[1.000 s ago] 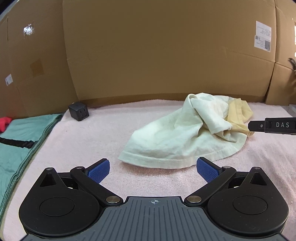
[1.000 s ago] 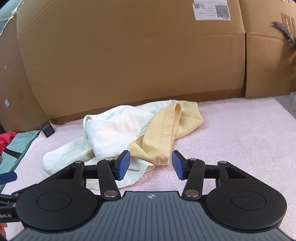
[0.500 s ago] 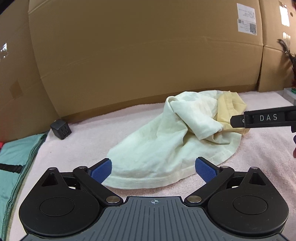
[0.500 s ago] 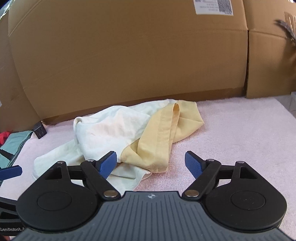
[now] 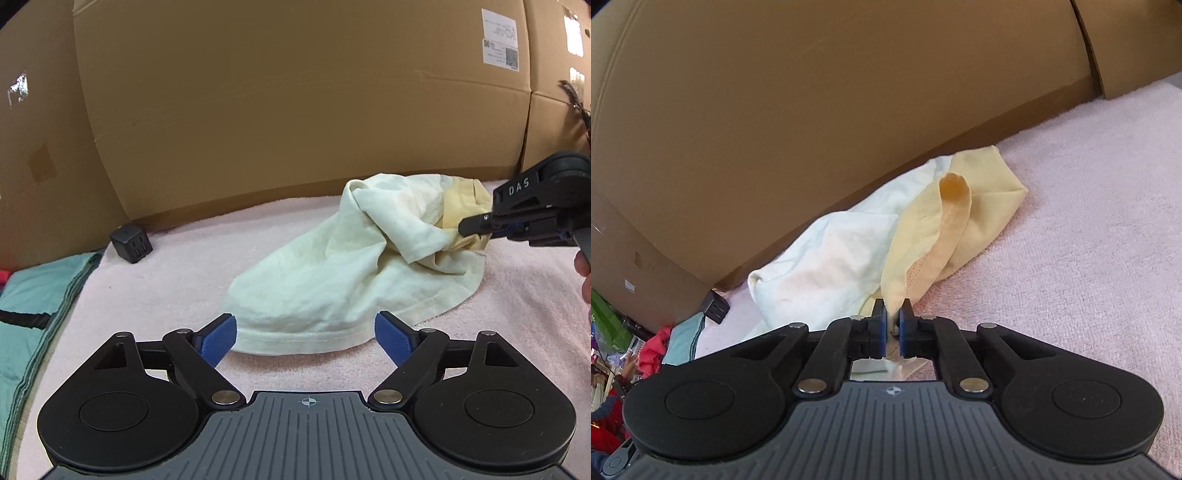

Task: Fold clothes
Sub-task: 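Grasp the yellow sleeve edge of the shirt with the right gripper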

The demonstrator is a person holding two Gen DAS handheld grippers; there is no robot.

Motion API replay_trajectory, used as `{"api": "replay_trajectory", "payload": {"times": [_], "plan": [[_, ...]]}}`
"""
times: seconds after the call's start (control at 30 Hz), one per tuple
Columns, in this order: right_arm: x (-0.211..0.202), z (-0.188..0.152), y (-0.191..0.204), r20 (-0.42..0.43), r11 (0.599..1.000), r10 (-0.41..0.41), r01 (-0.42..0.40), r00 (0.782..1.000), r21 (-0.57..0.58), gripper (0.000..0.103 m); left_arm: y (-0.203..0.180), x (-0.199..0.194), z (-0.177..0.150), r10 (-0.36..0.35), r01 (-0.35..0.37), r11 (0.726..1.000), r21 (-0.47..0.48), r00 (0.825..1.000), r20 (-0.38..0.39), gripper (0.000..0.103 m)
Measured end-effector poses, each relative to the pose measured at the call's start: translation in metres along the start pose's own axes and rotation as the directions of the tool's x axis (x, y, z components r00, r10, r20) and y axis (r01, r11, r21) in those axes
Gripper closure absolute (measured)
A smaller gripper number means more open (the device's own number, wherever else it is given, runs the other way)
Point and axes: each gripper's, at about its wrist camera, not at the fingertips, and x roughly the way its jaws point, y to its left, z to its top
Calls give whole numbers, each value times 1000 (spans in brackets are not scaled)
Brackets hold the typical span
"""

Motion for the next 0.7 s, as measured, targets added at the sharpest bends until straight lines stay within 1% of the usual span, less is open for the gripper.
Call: {"api": "replay_trajectory", "payload": {"times": [0.1, 0.17, 0.27, 0.37, 0.47, 0.57, 0.7], "plan": [[-29, 4, 4, 75, 999, 35, -35, 997, 2, 96, 0, -8, -2, -6, 6, 1000, 1, 1000, 12, 8], [-51, 5, 6, 124, 998, 60, -61, 991, 6, 96, 1, -13, -4, -11, 11, 1000, -7, 1000, 18, 7], [-93, 5, 7, 190, 993, 111, -115, 975, 7, 96, 3, -23, -8, -20, 20, 1000, -14, 999, 25, 7], [-139, 1, 3, 269, 991, 126, -131, 955, 1, 96, 3, -33, -12, -26, 26, 1000, -17, 999, 33, 7], [-169, -19, -9, 334, 994, 103, -106, 937, -8, 96, 2, -40, -16, -39, 39, 999, -19, 999, 31, 7], [-193, -38, -27, 379, 996, 66, -82, 923, 25, 96, 1, -47, -20, -52, 53, 998, -18, 998, 27, 7], [-204, -64, -59, 407, 995, -8, -33, 914, 94, 96, 2, -54, -22, -62, 63, 998, -9, 997, 34, 7]]}}
